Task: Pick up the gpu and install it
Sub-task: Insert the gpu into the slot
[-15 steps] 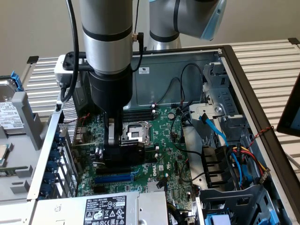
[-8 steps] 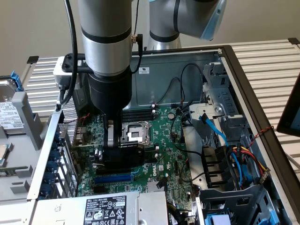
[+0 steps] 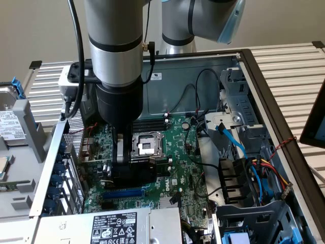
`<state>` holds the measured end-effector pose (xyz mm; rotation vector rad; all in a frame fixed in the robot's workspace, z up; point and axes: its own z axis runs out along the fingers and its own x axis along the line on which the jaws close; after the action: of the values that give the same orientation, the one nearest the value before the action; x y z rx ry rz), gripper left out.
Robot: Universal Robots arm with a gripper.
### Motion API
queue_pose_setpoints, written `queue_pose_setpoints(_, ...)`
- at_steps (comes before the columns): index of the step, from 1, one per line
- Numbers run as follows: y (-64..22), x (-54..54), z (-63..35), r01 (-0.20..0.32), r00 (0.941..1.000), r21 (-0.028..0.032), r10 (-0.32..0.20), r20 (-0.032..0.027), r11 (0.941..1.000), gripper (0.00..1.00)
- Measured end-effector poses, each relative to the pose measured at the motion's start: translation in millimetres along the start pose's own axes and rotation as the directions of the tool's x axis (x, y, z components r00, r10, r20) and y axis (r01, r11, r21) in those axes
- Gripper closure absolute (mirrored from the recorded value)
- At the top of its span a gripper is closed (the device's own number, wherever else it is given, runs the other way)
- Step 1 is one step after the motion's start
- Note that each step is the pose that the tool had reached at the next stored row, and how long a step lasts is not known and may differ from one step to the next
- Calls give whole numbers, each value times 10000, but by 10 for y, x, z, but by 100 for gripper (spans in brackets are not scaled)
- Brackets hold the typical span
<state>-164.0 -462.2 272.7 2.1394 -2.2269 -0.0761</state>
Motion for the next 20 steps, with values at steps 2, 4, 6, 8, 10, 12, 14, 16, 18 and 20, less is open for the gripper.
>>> queue_pose_setpoints(2,0,1,5,0,10000,1,0,1,10000,73)
queue_pose_setpoints(4,0,1,8,1,10000,1,-1,1,10000,73)
queue_pose_setpoints(6,2,1,10,2,10000,1,-2,2,10000,73)
queue_pose_setpoints(8,3,1,10,1,10000,1,-1,2,10000,73)
queue_pose_setpoints(10,3,0,10,1,10000,1,-1,2,10000,73)
queue_pose_setpoints(12,3,-5,11,0,10000,3,0,3,10000,73)
queue_pose_setpoints(14,3,-5,11,1,10000,2,-1,3,10000,73)
queue_pose_setpoints(16,3,-6,11,1,10000,1,-1,1,10000,73)
queue_pose_setpoints(18,4,-7,12,1,10000,2,-1,2,10000,73)
queue_pose_setpoints(20,7,-9,13,0,10000,1,0,0,10000,73)
